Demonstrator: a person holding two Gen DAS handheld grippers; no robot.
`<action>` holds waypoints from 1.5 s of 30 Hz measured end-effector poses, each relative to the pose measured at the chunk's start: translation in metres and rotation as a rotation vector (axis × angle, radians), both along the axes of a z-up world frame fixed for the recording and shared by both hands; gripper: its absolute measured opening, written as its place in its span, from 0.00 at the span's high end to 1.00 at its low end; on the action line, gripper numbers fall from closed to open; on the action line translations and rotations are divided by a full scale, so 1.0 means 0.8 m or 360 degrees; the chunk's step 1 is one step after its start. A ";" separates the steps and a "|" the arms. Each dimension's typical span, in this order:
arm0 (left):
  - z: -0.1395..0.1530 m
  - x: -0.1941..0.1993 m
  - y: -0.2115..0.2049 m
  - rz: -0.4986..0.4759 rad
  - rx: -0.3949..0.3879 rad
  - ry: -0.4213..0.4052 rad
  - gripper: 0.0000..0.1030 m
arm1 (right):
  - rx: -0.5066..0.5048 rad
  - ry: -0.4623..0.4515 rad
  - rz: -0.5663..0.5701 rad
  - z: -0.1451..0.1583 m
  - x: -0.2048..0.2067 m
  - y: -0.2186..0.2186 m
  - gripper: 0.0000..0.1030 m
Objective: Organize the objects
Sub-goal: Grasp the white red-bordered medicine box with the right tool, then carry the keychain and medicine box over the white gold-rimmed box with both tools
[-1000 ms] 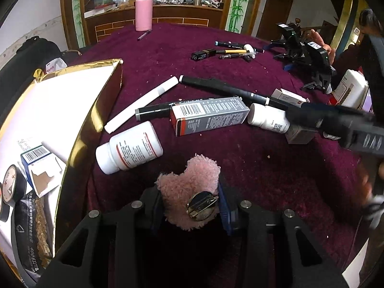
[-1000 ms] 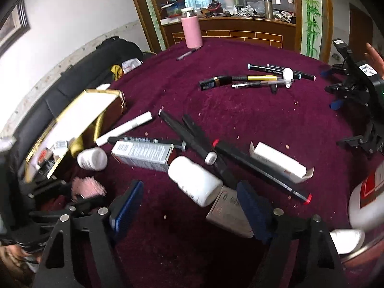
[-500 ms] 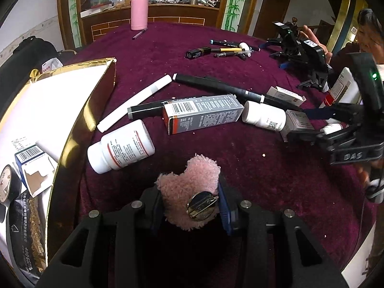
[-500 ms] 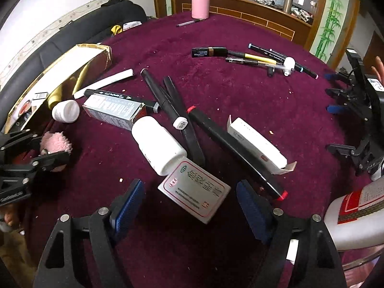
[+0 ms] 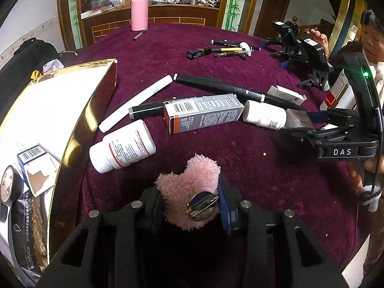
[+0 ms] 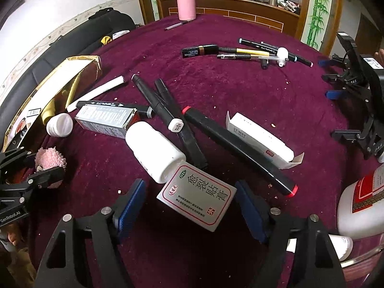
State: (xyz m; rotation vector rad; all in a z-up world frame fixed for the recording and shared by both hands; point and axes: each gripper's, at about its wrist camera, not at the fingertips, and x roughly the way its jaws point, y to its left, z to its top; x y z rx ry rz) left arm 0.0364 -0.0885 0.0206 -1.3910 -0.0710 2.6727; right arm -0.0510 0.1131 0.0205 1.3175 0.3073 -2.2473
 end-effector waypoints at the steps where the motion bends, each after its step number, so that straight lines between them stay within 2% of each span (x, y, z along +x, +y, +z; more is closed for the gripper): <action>1: 0.000 0.000 0.001 -0.0001 -0.0008 0.0002 0.63 | 0.0006 -0.0001 -0.0001 -0.002 0.000 -0.001 0.22; 2: 0.000 0.001 0.001 -0.0001 -0.0013 0.0004 0.63 | 0.0012 0.0001 -0.0003 -0.003 0.000 -0.002 0.24; 3: 0.001 0.001 0.002 -0.0003 -0.0021 0.0008 0.63 | 0.0017 0.0008 -0.0012 -0.005 0.001 -0.002 0.40; 4: 0.001 0.002 0.002 -0.0003 -0.0026 0.0011 0.63 | 0.0029 0.0014 -0.0021 -0.006 0.001 -0.002 0.42; 12: 0.003 0.005 0.002 -0.0005 -0.0034 0.0020 0.63 | -0.0022 0.0072 -0.0080 0.005 0.012 0.006 0.42; 23: 0.022 0.008 -0.002 0.0007 -0.0051 0.0085 0.63 | -0.0110 0.0194 -0.0087 0.050 0.033 0.006 0.42; 30: 0.037 0.013 -0.017 0.0063 -0.0075 0.0138 0.63 | -0.0160 0.0238 -0.0012 0.069 0.047 -0.022 0.42; 45: 0.072 0.027 -0.068 0.0261 -0.0119 0.0243 0.63 | -0.0251 0.0255 0.0184 0.080 0.073 -0.094 0.42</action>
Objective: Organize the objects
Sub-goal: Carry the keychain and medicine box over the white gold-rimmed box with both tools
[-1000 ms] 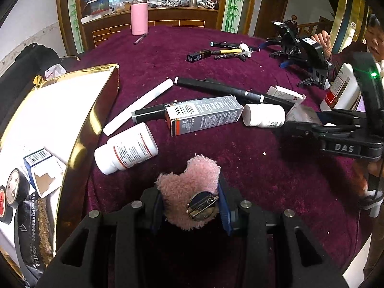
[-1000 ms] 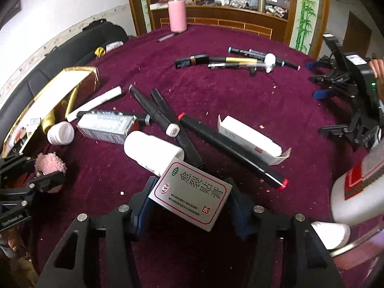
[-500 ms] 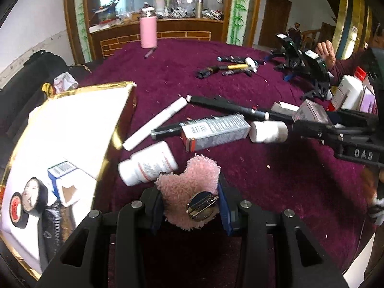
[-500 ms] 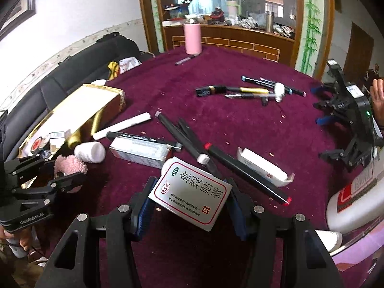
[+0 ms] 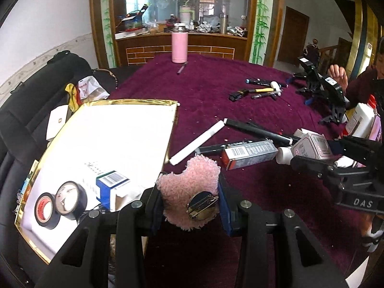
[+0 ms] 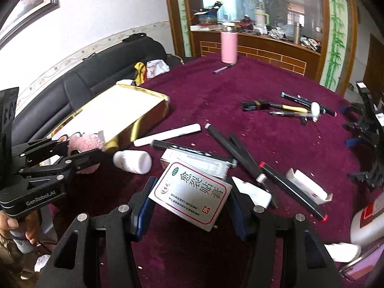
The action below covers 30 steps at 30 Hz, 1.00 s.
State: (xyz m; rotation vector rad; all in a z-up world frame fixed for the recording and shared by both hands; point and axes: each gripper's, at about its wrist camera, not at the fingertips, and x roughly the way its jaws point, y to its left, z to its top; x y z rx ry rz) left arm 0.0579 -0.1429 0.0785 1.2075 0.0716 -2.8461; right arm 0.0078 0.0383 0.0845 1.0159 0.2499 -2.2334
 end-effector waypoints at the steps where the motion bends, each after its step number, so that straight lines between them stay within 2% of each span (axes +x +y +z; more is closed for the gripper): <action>1: 0.001 0.001 -0.002 0.0009 -0.0003 0.0002 0.63 | -0.0003 0.0003 0.0015 0.001 0.001 -0.004 0.42; 30: 0.030 0.033 -0.087 0.0271 -0.0041 0.0084 0.63 | -0.0037 0.0066 0.0302 0.022 0.029 -0.104 0.42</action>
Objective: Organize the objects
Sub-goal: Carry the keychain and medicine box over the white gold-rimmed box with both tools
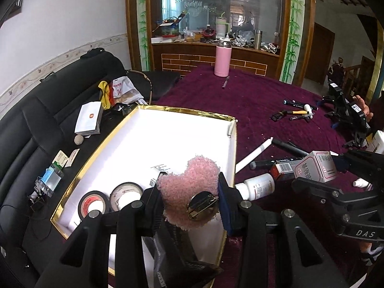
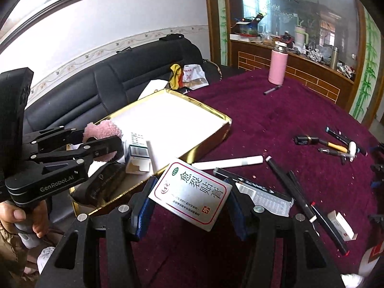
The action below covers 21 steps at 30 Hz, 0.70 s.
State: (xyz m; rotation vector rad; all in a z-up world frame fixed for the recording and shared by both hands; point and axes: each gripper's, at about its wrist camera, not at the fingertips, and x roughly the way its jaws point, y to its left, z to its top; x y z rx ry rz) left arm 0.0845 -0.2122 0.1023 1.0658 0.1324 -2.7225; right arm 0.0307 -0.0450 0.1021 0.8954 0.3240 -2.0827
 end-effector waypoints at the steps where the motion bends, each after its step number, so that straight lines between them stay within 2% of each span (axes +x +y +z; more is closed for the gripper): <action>1: 0.000 0.002 -0.003 0.0006 0.0000 0.0002 0.63 | -0.0004 0.0002 0.0006 0.001 0.000 -0.003 0.42; 13: 0.005 0.009 -0.050 0.0118 0.0003 0.0026 0.63 | -0.0039 0.0008 0.0080 0.008 -0.008 -0.046 0.42; 21: -0.002 0.011 -0.117 0.0266 0.0078 0.0009 0.63 | -0.0035 0.0011 0.0100 0.011 -0.017 -0.074 0.42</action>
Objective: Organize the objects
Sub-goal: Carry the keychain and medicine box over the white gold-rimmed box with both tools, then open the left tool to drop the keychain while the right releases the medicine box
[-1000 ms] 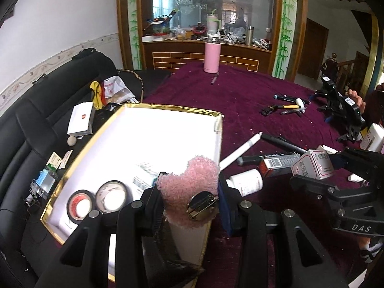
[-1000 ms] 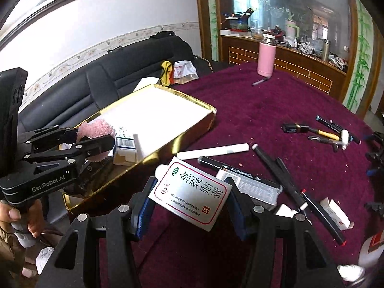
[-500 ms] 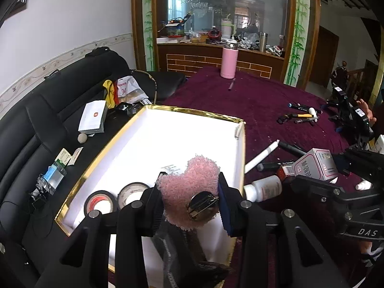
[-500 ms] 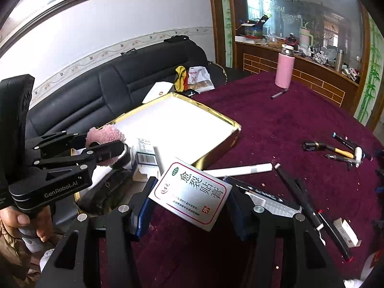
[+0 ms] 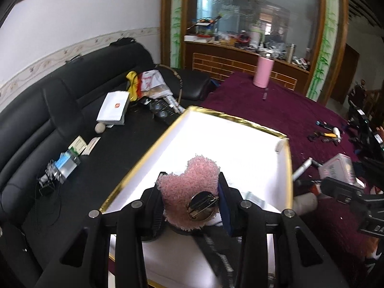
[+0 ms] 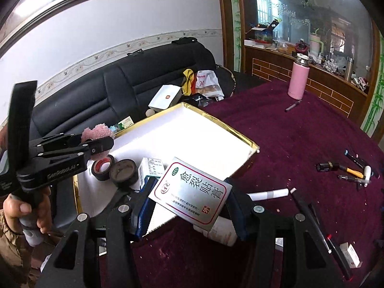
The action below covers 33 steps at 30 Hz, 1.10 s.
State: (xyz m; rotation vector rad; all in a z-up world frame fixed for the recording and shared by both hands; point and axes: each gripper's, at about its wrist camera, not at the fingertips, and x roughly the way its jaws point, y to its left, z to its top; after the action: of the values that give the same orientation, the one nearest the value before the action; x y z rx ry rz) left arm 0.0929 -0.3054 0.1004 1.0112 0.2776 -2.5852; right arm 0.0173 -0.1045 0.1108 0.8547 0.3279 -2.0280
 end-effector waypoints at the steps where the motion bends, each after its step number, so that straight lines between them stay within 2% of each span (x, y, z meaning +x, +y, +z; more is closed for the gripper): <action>1: -0.003 -0.001 -0.006 0.0016 0.0003 -0.0010 0.63 | 0.0004 -0.0001 0.0006 -0.001 -0.002 -0.003 0.42; 7: -0.022 -0.012 -0.028 0.0074 -0.0003 -0.0066 0.63 | 0.0033 -0.0014 0.0025 -0.012 -0.006 -0.025 0.42; 20: -0.038 -0.036 -0.041 0.0077 -0.0053 -0.0126 0.63 | 0.0107 -0.0011 0.0027 -0.028 -0.028 -0.062 0.41; 28: -0.050 -0.049 -0.055 0.0094 -0.0022 -0.0164 0.63 | 0.0163 -0.0039 0.0014 -0.050 -0.051 -0.090 0.41; 33: -0.059 -0.056 -0.064 0.0091 0.0055 -0.0191 0.63 | 0.0195 -0.0056 0.0009 -0.068 -0.062 -0.104 0.41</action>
State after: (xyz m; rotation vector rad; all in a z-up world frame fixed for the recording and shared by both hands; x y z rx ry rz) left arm 0.0484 -0.3569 0.0533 1.1490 0.3166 -2.4655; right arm -0.0323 -0.1879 0.0561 0.9625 0.4382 -2.0016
